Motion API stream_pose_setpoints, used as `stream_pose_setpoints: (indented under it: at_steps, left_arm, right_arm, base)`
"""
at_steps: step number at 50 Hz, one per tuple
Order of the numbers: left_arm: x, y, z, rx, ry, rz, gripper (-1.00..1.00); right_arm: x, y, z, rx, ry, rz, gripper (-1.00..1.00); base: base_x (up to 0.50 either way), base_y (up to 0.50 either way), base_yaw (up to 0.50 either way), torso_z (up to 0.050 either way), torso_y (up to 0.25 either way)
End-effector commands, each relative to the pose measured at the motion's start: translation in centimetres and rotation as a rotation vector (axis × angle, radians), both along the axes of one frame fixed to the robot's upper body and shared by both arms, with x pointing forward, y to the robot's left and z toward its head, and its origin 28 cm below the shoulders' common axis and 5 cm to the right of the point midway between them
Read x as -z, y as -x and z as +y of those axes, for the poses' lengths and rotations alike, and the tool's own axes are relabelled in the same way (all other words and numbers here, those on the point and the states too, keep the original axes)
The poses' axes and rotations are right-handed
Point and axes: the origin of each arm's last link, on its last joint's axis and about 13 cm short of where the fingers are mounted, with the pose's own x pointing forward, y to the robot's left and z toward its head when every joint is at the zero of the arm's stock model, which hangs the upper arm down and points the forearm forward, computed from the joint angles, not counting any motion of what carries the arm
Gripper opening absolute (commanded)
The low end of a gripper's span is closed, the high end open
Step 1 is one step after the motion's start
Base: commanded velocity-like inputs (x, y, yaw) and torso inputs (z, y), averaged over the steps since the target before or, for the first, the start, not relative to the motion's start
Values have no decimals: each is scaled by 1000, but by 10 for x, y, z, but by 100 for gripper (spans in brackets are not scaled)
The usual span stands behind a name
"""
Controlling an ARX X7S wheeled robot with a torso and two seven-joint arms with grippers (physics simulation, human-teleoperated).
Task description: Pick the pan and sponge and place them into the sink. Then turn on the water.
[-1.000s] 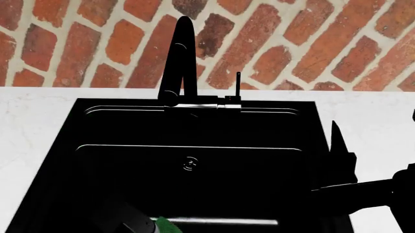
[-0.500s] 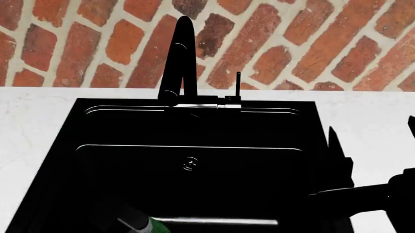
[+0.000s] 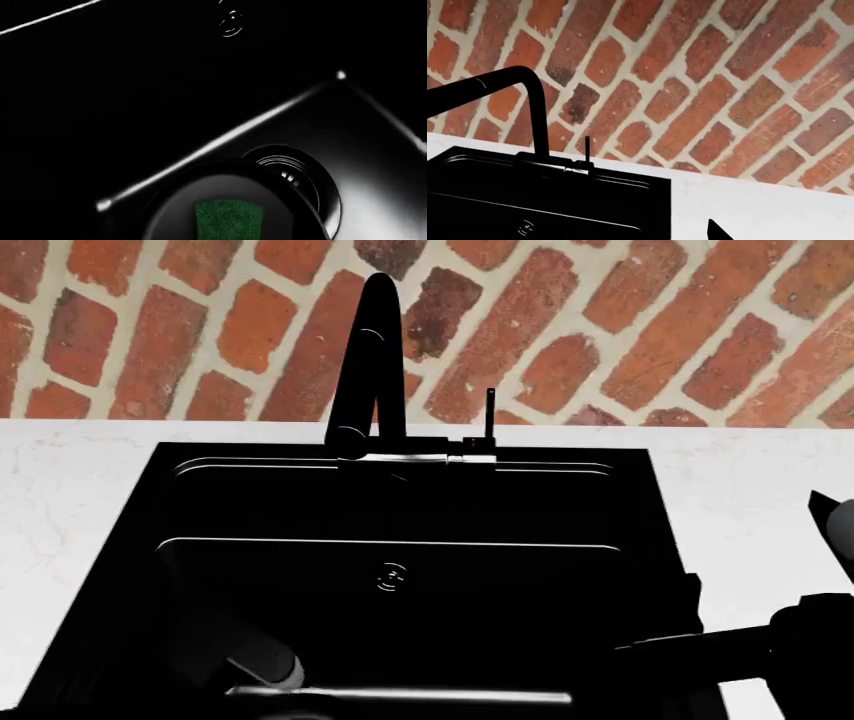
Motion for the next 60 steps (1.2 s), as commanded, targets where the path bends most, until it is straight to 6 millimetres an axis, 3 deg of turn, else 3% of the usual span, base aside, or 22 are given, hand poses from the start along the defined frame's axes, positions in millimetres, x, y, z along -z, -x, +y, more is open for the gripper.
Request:
stream_pose_setpoints:
  at_steps: [1, 5, 12, 18, 24, 32, 40, 47, 60]
  left_arm:
    - [-55, 9, -2, 4, 49, -194, 100]
    - [-83, 14, 1, -62, 90, -264, 100]
    - [-112, 12, 16, -133, 131, -372, 100]
    - [-122, 15, 22, -183, 159, -398, 100]
    - [-138, 33, 41, -224, 238, -426, 100]
    - [-160, 33, 52, -348, 253, -531, 100]
    - [-163, 31, 60, -433, 251, -632, 100]
    - [-159, 30, 60, -453, 250, -579, 100]
    - [-158, 31, 63, -479, 213, -580, 100]
  right_arm:
    - [6, -10, 3, 8, -15, -23, 100]
    - [11, -22, 6, 31, -35, -55, 100]
    - [16, -39, 14, 7, -16, -95, 100]
    - [19, -60, 21, 8, -23, -103, 100]
    - [25, -91, 35, -24, -110, -119, 100]
    - [28, -134, 48, -42, -73, -81, 100]
    - [32, -160, 61, -62, -58, -15, 100]
    - [39, -178, 73, -94, -30, 30, 100]
    - [46, -190, 77, -95, -15, 52, 100]
  base:
    - [0, 0, 0, 0, 0]
    - [0, 0, 0, 0, 0]
    - [0, 0, 0, 0, 0]
    - [0, 0, 0, 0, 0]
    - [0, 0, 0, 0, 0]
    - [0, 0, 0, 0, 0]
    - [0, 0, 0, 0, 0]
    - [0, 0, 0, 0, 0]
    - [0, 0, 0, 0, 0]
